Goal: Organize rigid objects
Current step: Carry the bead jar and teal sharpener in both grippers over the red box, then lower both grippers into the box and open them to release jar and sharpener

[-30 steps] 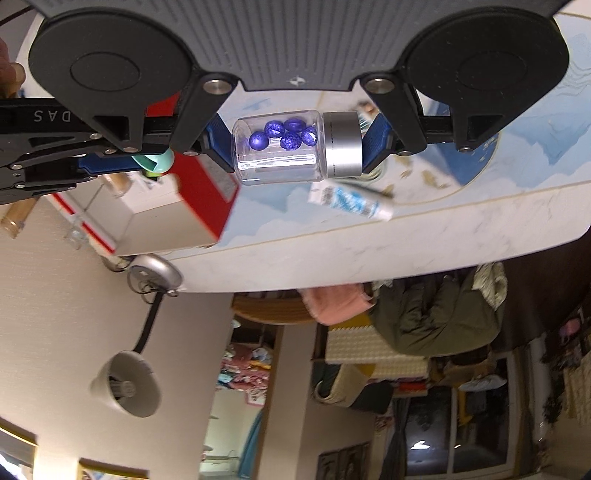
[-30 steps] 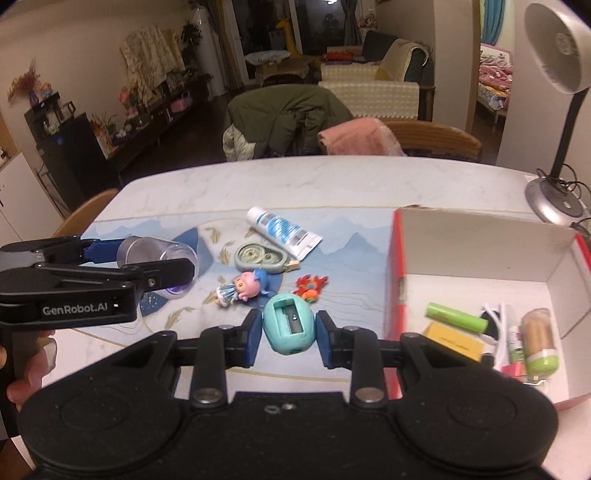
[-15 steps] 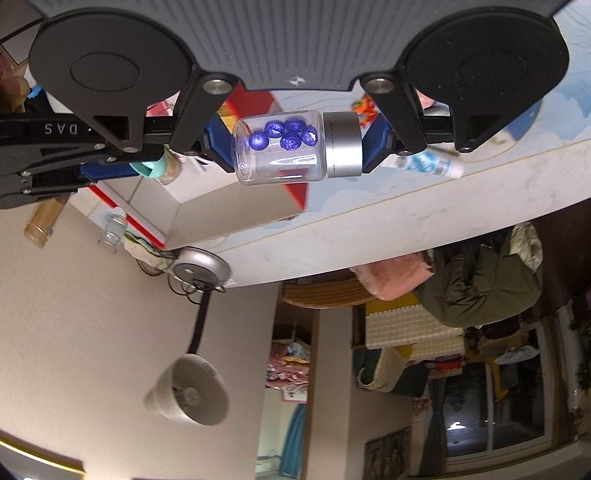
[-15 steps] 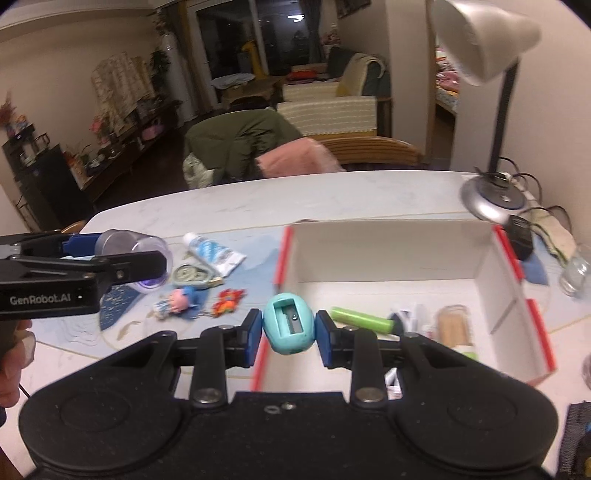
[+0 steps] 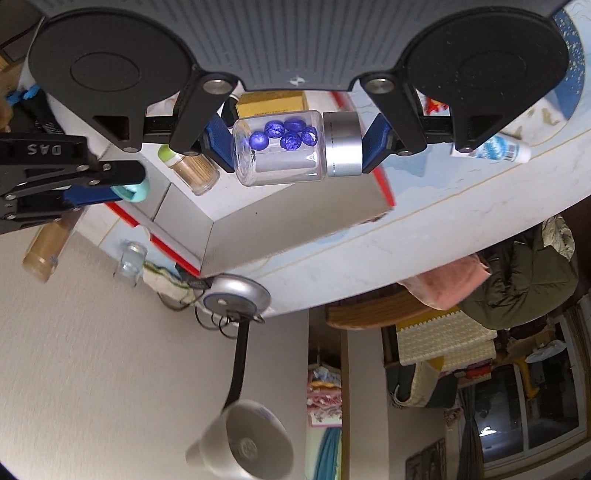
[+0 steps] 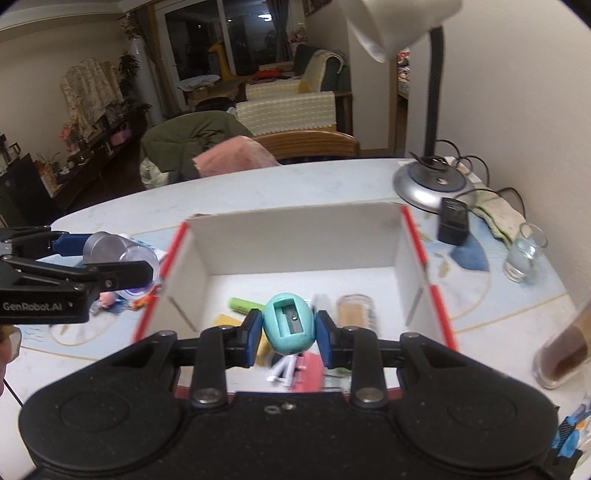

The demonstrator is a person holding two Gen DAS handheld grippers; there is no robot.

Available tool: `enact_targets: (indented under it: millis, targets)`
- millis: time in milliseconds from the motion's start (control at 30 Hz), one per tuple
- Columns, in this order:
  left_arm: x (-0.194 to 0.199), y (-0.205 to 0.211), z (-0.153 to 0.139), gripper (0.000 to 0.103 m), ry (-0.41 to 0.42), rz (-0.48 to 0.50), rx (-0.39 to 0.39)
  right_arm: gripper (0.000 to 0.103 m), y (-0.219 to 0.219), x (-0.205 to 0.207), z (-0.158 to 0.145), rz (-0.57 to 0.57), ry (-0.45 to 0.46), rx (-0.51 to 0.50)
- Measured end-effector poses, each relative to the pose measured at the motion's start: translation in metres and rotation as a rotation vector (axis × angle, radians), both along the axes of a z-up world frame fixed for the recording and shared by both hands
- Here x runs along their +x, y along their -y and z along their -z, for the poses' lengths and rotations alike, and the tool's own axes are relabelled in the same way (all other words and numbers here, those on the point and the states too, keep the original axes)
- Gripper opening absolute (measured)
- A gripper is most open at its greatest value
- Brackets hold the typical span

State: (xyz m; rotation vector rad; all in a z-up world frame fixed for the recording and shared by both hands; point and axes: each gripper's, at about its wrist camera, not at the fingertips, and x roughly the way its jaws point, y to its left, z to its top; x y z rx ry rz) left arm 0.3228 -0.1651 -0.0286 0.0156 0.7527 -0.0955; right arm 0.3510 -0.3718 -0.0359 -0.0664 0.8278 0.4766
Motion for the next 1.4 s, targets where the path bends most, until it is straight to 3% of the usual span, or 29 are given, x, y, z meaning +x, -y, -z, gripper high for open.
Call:
enact_targets:
  millis: [300, 700, 1033, 1400]
  targets:
    - [0.055, 0.026, 0.034, 0.072, -0.070, 0.019, 0.055, 0.030, 0.019, 0.033, 0.022, -0.003, -0.030, -0.042]
    - [0.114, 0.032, 0.074, 0.072, -0.174, 0.007, 0.075, 0.030, -0.011, 0.107, 0.055, -0.027, -0.094, -0.108]
    - [0.140, 0.030, 0.100, 0.072, -0.285, 0.002, 0.081, 0.030, -0.039, 0.142, 0.083, -0.043, -0.182, -0.213]
    - [0.154, 0.027, 0.120, 0.071, -0.434, -0.013, 0.061, 0.030, -0.045, 0.144, 0.098, -0.078, -0.269, -0.283]
